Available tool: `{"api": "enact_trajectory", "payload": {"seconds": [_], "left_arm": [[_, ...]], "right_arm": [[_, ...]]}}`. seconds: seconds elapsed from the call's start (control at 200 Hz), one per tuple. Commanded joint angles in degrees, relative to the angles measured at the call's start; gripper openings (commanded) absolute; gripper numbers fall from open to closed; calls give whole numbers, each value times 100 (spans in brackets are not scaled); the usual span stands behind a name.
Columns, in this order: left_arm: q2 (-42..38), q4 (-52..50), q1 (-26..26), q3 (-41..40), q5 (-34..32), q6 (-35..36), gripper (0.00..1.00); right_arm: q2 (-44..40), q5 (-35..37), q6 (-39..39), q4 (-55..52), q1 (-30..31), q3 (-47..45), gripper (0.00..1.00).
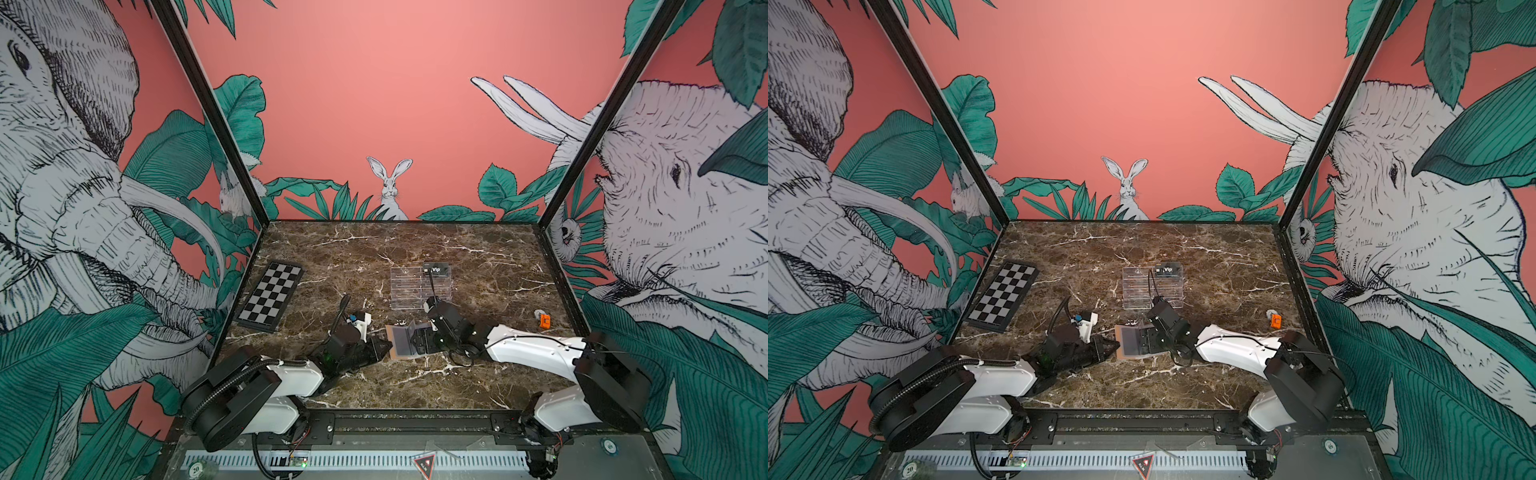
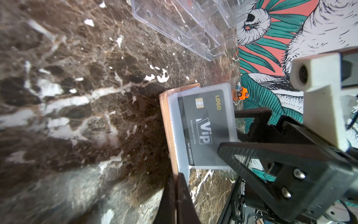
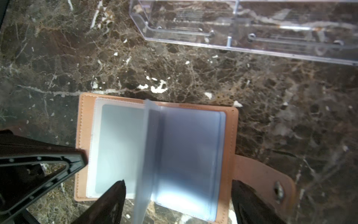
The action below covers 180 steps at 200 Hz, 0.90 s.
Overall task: Take the credit cards out of the card holder
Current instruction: Flip over the card slot in the card holder.
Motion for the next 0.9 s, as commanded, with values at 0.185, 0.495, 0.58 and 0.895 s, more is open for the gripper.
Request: {"api": "enact_trajectory", "payload": {"seconds": [0.185,0.495,0.58,0.895], "left_arm": [[421,-351,-25,377,372,442,0],[1017,-390,2,651,627,586,0],[1151,-352,-4,716,662,552,0],[812,-819,2,829,387,488,46]], "right_arm": [[-858,471,-67,-469,-274,-453,87],[-1735,509,-350,-769,-739,-766,95],[-1898,476,-427,-827,-826,-802,97],[-2301,325,-641,-1042,-1033,-801,98]]}}
